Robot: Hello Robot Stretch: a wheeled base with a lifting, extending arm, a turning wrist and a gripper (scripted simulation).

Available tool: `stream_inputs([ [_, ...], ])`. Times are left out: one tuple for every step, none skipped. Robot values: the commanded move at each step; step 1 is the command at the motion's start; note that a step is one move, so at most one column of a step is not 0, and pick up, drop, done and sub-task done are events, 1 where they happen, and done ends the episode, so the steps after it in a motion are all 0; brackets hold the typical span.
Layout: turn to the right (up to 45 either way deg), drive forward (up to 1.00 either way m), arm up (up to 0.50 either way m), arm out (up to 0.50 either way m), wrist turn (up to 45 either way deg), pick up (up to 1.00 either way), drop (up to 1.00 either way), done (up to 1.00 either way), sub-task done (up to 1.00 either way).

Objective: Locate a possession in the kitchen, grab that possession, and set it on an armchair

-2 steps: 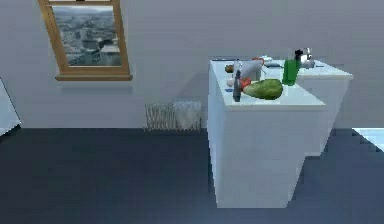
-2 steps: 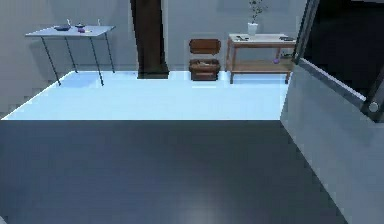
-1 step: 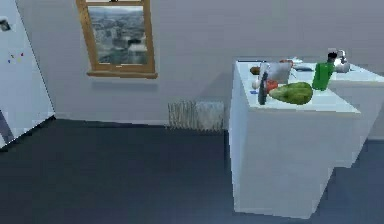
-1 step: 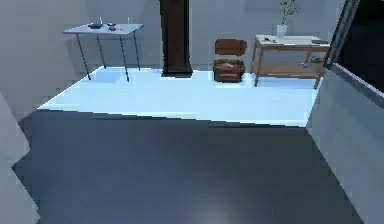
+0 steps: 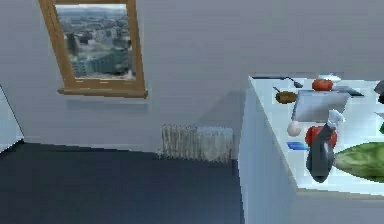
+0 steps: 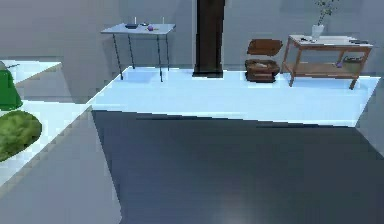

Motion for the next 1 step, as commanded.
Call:
stream_inputs([
  [-45.0, 0.0, 0.0, 0.0, 0.0, 0.0, 0.0, 0.0, 0.0],
])
